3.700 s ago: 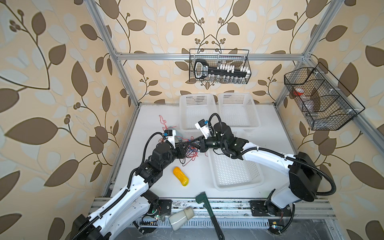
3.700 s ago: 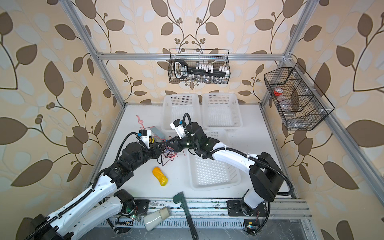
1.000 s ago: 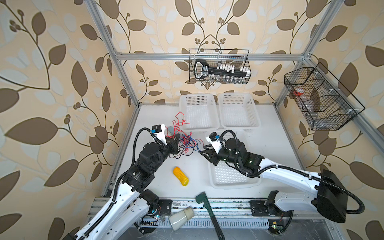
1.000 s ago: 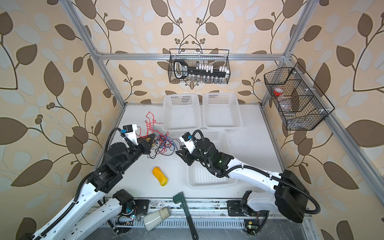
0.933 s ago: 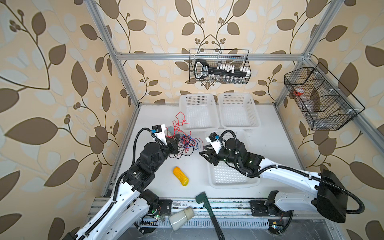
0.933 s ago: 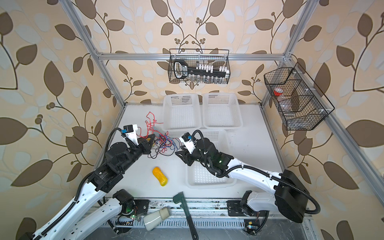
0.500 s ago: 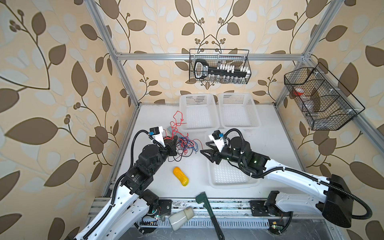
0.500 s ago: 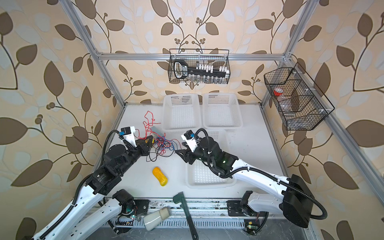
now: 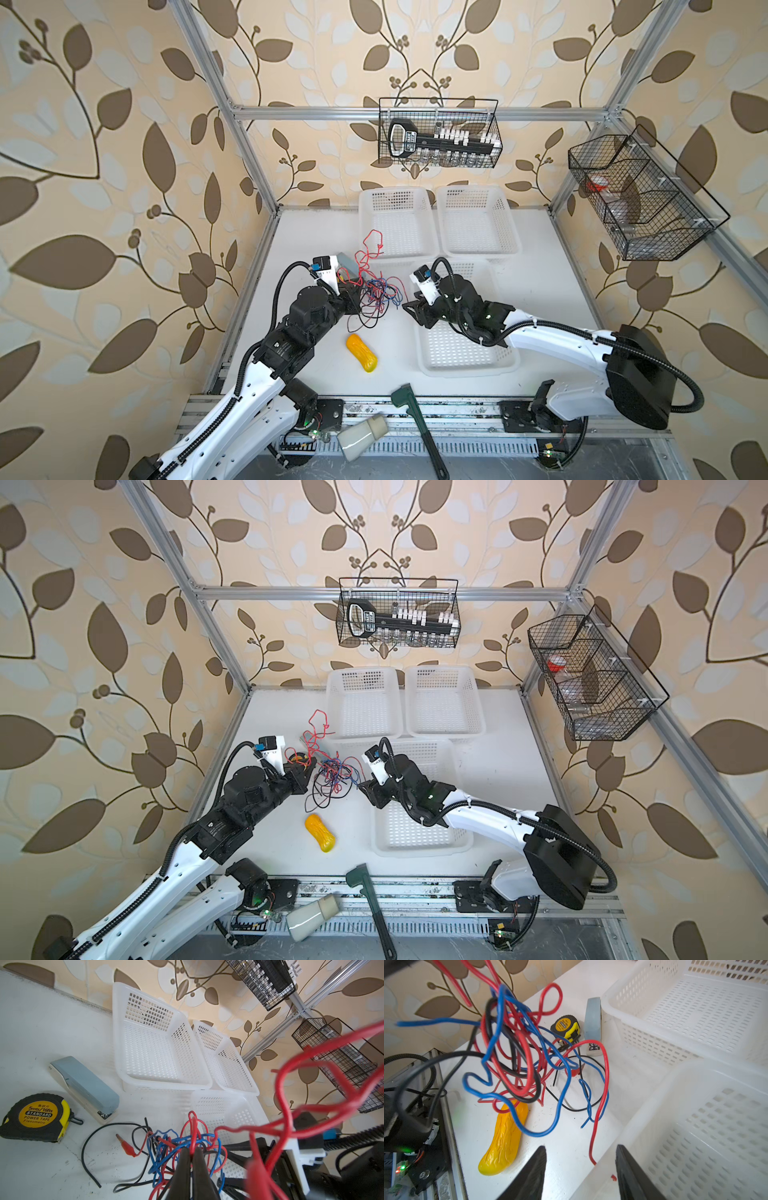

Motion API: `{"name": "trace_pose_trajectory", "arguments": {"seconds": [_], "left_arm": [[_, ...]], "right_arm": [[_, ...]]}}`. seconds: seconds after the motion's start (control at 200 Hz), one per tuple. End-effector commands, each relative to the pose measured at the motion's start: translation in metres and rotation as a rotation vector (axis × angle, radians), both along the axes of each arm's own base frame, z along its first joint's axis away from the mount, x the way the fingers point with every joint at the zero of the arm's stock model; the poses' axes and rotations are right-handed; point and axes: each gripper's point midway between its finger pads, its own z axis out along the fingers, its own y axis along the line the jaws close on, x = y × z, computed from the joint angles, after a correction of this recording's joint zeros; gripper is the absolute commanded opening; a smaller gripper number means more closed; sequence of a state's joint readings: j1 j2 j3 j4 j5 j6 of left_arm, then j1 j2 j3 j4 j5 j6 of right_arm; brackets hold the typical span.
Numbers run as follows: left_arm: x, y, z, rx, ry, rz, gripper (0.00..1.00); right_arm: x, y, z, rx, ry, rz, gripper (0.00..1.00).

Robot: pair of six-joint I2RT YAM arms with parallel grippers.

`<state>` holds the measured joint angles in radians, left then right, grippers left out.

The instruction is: Untangle the cables

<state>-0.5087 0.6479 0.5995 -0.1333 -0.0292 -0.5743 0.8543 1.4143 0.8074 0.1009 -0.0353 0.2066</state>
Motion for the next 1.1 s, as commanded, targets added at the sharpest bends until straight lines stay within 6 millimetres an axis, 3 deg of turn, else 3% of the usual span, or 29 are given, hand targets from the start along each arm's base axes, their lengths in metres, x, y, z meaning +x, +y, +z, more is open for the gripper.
{"name": "trace_pose_trajectory", "arguments": {"seconds": [0.0,0.15,0.265,0.475,0.835,0.905,1.095], "left_arm": [[0.002,0.004,0.010,-0.040,-0.031,0.026,0.00],[-0.002,0.006,0.004,-0.049,-0.028,0.029,0.00],[-0.003,0.007,0.002,-0.052,-0.026,0.029,0.00],[-0.002,0.008,-0.004,-0.039,-0.014,0.039,0.00],[0.003,0.009,-0.018,-0.020,0.015,0.058,0.00],[0.002,0.011,-0.019,-0.015,0.019,0.066,0.00],[0.001,0.016,-0.019,-0.003,0.011,0.086,0.00]], "right_arm": [[0.016,0.007,0.012,0.015,-0.035,-0.040,0.54],[0.024,0.016,0.006,-0.001,-0.029,-0.035,0.48],[0.027,0.024,0.002,-0.004,-0.016,-0.017,0.36],[0.021,0.032,-0.005,0.001,0.029,0.026,0.00],[0.010,0.049,-0.026,-0.026,0.082,0.082,0.00],[0.007,0.057,-0.021,-0.005,0.082,0.108,0.00],[0.006,0.081,0.015,0.119,0.072,0.173,0.00]]}}
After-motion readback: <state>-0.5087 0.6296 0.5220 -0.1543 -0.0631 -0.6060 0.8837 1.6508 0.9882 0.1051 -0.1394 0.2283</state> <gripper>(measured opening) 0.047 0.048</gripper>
